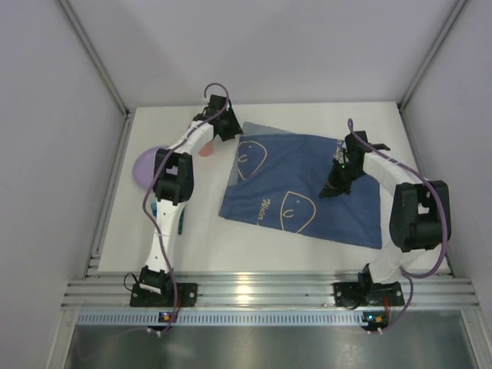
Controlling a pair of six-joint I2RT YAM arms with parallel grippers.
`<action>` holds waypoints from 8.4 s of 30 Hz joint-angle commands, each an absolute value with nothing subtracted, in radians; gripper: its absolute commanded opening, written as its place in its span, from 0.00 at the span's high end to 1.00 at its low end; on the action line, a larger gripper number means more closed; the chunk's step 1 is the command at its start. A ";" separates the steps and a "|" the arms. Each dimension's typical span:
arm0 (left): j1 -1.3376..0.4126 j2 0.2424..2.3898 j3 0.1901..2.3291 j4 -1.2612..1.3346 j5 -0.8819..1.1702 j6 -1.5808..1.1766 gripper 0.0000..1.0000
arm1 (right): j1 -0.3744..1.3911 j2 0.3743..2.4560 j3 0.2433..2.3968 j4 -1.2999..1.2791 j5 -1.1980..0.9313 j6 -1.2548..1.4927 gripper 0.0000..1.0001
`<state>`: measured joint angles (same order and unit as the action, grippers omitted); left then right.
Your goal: Set the dinner table for one person
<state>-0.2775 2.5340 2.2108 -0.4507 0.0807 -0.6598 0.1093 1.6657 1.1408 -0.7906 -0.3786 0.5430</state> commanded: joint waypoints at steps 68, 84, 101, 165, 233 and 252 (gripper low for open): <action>-0.291 2.543 2.341 -0.173 0.009 -0.558 0.01 | 0.126 1.770 1.146 -0.808 -0.298 0.443 1.00; -0.380 2.157 1.926 -0.363 -0.057 -0.471 0.01 | 0.216 1.700 1.336 -0.930 -0.181 0.407 1.00; -0.564 1.919 1.249 -0.480 0.055 -0.580 0.12 | 0.040 1.945 1.423 -0.879 -0.114 0.327 0.94; -0.176 1.870 1.784 -0.738 -0.322 -0.514 0.07 | 0.245 1.641 1.463 -1.097 -0.043 0.391 0.26; -0.479 1.729 1.948 -0.922 -0.299 -0.474 0.01 | 0.338 1.967 2.134 -1.140 0.163 0.376 1.00; -0.256 1.585 1.556 -0.813 -0.137 -0.540 0.02 | 0.068 2.341 2.375 -1.198 0.288 0.391 1.00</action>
